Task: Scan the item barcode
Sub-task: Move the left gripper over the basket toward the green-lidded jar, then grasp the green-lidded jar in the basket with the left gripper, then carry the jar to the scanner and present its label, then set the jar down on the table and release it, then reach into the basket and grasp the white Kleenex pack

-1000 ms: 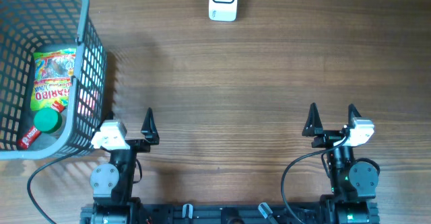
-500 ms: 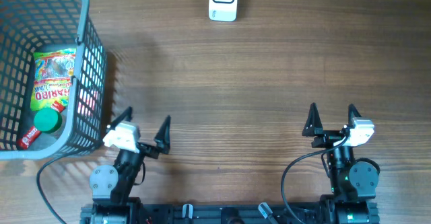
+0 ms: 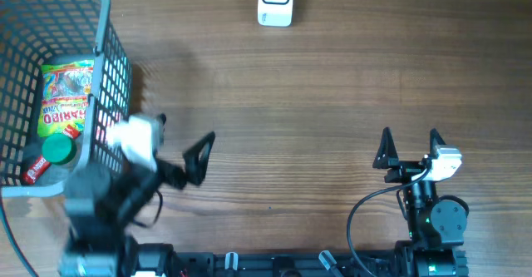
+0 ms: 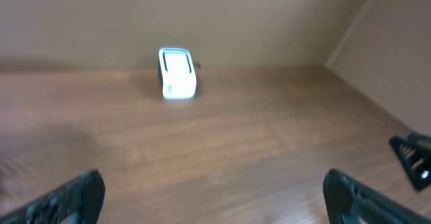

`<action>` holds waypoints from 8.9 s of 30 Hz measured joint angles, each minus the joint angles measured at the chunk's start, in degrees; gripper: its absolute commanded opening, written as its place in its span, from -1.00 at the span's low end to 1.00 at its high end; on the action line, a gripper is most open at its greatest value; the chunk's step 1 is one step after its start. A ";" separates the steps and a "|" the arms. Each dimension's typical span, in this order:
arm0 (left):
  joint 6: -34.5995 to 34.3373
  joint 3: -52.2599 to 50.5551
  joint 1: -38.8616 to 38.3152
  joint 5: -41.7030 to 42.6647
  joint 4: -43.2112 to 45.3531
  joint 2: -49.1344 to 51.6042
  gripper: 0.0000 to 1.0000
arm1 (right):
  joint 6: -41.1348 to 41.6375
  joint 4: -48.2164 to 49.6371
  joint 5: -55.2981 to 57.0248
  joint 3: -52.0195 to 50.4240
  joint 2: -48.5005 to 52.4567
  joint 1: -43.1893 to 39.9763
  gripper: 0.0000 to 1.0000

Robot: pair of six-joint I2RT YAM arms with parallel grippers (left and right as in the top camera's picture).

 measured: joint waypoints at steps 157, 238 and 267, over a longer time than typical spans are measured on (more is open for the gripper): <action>27.45 55.12 -29.40 9.18 -38.95 83.52 0.33 | 0.00 0.13 0.00 -0.02 0.11 0.00 1.00; -26.53 40.37 40.54 -15.02 -33.44 72.02 0.76 | 0.00 0.13 0.00 0.00 0.11 0.00 0.99; -25.09 22.21 40.50 -10.43 -14.47 71.47 -0.92 | 0.00 0.11 0.00 0.00 0.11 0.00 0.99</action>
